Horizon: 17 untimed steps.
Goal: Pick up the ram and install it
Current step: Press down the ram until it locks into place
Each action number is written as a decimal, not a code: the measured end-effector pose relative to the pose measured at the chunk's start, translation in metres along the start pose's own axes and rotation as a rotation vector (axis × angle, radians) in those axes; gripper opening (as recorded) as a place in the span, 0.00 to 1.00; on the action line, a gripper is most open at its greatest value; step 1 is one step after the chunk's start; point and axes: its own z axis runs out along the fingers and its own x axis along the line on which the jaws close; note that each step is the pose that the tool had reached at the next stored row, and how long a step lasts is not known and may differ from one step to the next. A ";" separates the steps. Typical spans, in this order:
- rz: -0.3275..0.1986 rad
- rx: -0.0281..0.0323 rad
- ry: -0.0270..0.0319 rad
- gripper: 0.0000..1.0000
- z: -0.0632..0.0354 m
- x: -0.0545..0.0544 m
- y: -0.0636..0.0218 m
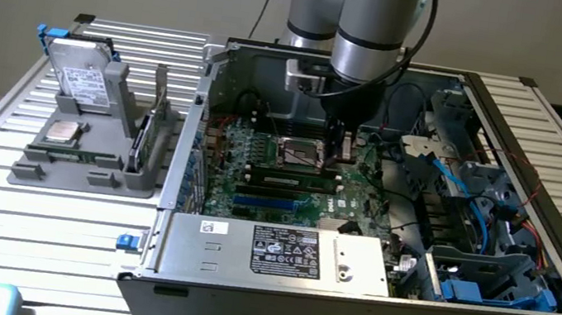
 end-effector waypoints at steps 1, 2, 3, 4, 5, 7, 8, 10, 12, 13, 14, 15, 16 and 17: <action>0.000 0.0002 -0.0007 0.11 0.0002 0.000 0.0005; 0.000 0.0005 -0.0012 0.11 0.0004 0.000 0.0009; 0.000 0.0010 -0.0021 0.11 0.0008 0.000 0.0011; 0.000 0.0013 -0.0028 0.11 0.0012 0.000 0.0011; 0.000 0.0014 -0.0034 0.11 0.0015 0.000 0.0011; 0.000 0.0017 -0.0052 0.11 0.0023 0.000 0.0012; 0.000 0.0017 -0.0060 0.11 0.0026 0.000 0.0013; 0.000 0.0018 -0.0076 0.11 0.0031 0.000 0.0013; 0.000 0.0017 -0.0091 0.11 0.0037 0.000 0.0012; 0.000 0.0017 -0.0096 0.11 0.0039 0.000 0.0013; 0.000 0.0017 -0.0100 0.11 0.0040 0.000 0.0013; 0.000 0.0017 -0.0105 0.11 0.0042 0.000 0.0012; 0.000 0.0018 -0.0109 0.11 0.0044 0.000 0.0012; 0.000 0.0018 -0.0111 0.11 0.0045 0.000 0.0013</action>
